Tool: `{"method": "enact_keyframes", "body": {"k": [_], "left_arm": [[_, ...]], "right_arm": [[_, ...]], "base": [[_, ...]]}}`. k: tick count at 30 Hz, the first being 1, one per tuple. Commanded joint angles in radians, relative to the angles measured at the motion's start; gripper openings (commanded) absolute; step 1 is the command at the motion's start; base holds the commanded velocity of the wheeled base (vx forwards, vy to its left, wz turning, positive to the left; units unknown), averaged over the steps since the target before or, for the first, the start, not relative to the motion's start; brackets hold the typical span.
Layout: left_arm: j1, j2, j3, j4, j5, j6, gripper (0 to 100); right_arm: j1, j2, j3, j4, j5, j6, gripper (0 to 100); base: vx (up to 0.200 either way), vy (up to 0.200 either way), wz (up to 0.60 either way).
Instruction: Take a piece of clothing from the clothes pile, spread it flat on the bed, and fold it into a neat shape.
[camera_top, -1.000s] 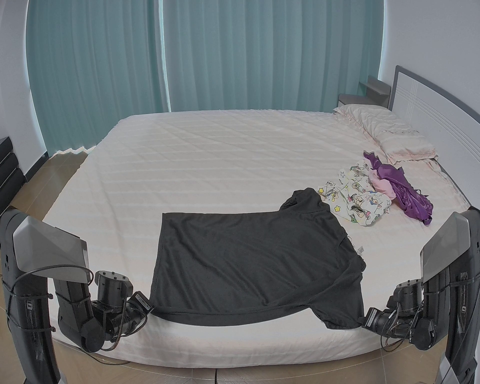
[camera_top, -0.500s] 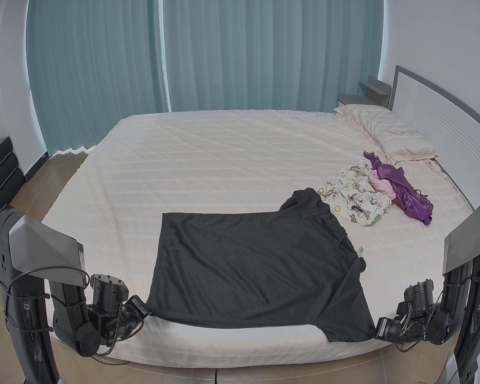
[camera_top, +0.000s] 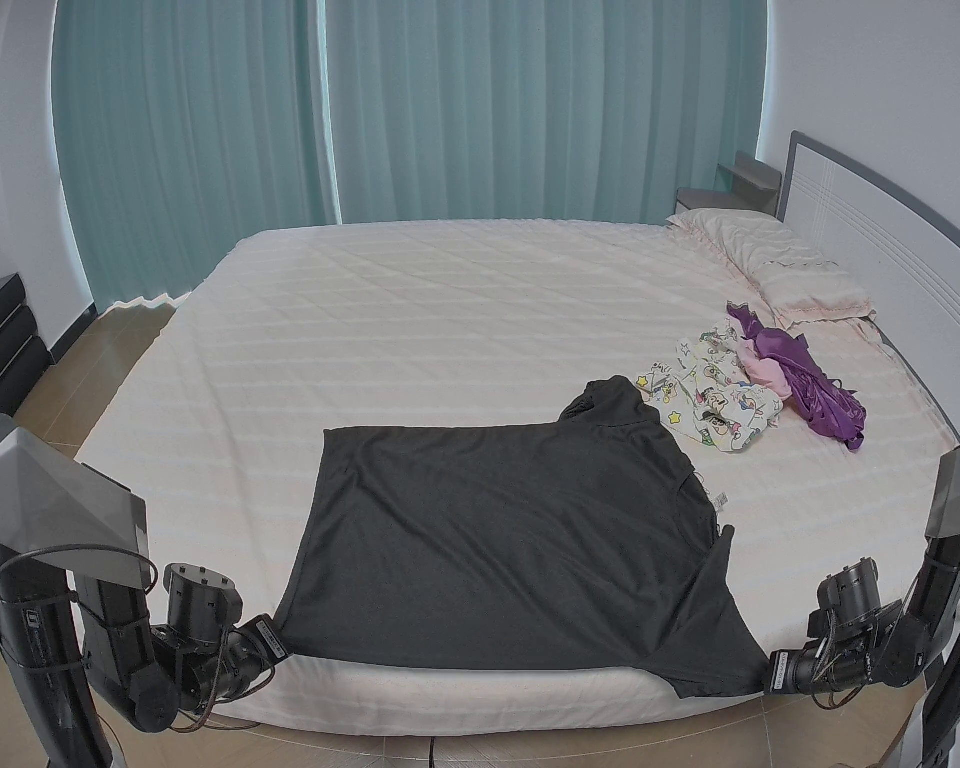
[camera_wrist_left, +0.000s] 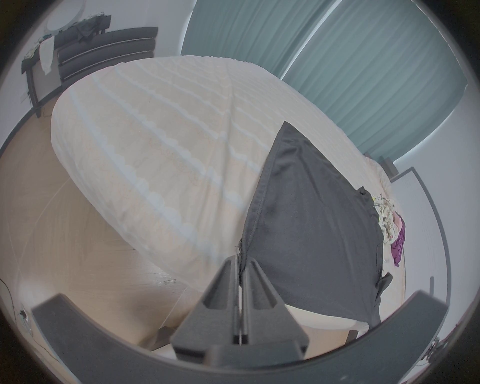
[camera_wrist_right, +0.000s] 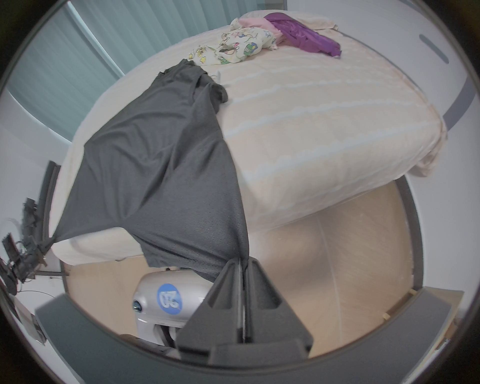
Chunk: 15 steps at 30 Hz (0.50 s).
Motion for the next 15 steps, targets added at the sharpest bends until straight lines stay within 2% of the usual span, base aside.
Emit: {"method": "enact_keyframes", "body": {"k": [1, 10, 13, 15], "left_arm": [[-0.019, -0.014, 0.046, 0.0, 0.013, 0.028, 0], [-0.056, -0.015, 0.066, 0.011, 0.024, 0.045, 0], [-0.061, -0.021, 0.068, 0.017, 0.059, 0.063, 0], [-0.062, -0.06, 0.068, 0.068, 0.071, 0.087, 0]], "right_arm": [[0.031, -0.08, 0.018, 0.074, -0.039, -0.02, 0], [0.113, -0.131, 0.018, 0.191, -0.053, -0.012, 0], [0.108, -0.17, 0.018, 0.217, -0.095, -0.019, 0], [0.11, -0.216, 0.018, 0.243, -0.113, -0.02, 0]], "base": [[0.0, 0.0, 0.0], [0.0, 0.0, 0.0], [0.0, 0.0, 0.0], [0.0, 0.0, 0.0]]}}
